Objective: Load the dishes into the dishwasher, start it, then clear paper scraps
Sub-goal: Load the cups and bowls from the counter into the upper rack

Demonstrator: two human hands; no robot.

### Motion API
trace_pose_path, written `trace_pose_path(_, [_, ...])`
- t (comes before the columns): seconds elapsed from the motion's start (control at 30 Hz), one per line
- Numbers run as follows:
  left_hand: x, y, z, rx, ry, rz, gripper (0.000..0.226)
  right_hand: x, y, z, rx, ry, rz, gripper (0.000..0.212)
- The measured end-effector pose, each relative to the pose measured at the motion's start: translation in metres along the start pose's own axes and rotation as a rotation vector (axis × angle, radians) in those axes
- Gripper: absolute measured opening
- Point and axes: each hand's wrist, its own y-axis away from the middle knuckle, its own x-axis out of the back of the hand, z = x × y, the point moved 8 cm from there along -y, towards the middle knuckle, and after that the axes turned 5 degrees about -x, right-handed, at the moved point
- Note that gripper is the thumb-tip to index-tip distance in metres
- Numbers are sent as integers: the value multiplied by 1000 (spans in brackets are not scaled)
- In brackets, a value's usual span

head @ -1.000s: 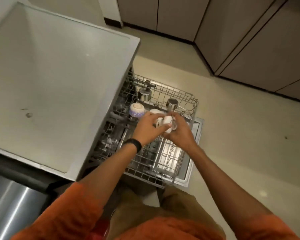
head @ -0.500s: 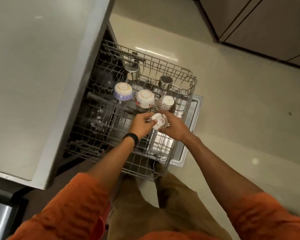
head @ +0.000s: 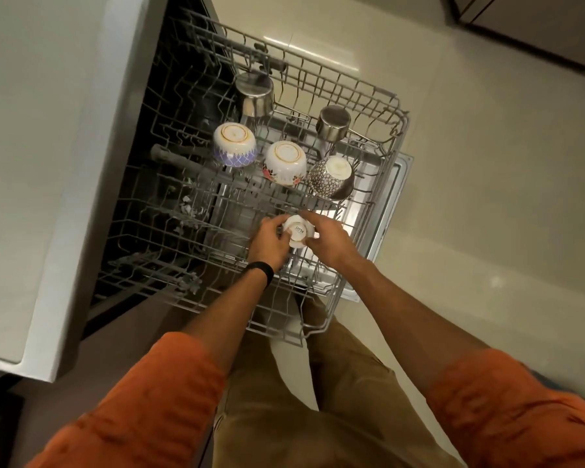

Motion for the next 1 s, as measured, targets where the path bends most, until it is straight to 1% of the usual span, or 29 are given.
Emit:
trace_pose_path(0.1, [0, -3, -7, 21, -22, 14, 34, 1, -3, 0, 7, 42, 35, 59])
trace_pose_path(0.23, [-4, -4, -9, -1, -29, 11, 39, -1, -3, 5, 6, 113, 23, 60])
trace_pose_path(0.4, [-7, -1, -10, -8, -24, 20, 36, -3, -1, 6, 13, 109, 30, 58])
trace_pose_path(0.7, [-6, 6, -6, -27, 17, -21, 37, -2, 9, 3, 15, 142, -15, 67])
trace_pose_path(0.8, [1, 12, 5, -62, -25, -28, 38, 4, 17, -4, 34, 149, 3, 68])
trace_pose_path(1.0, [40, 46, 40, -192, -70, 13, 43, 21, 46, -37, 123, 135, 76, 59])
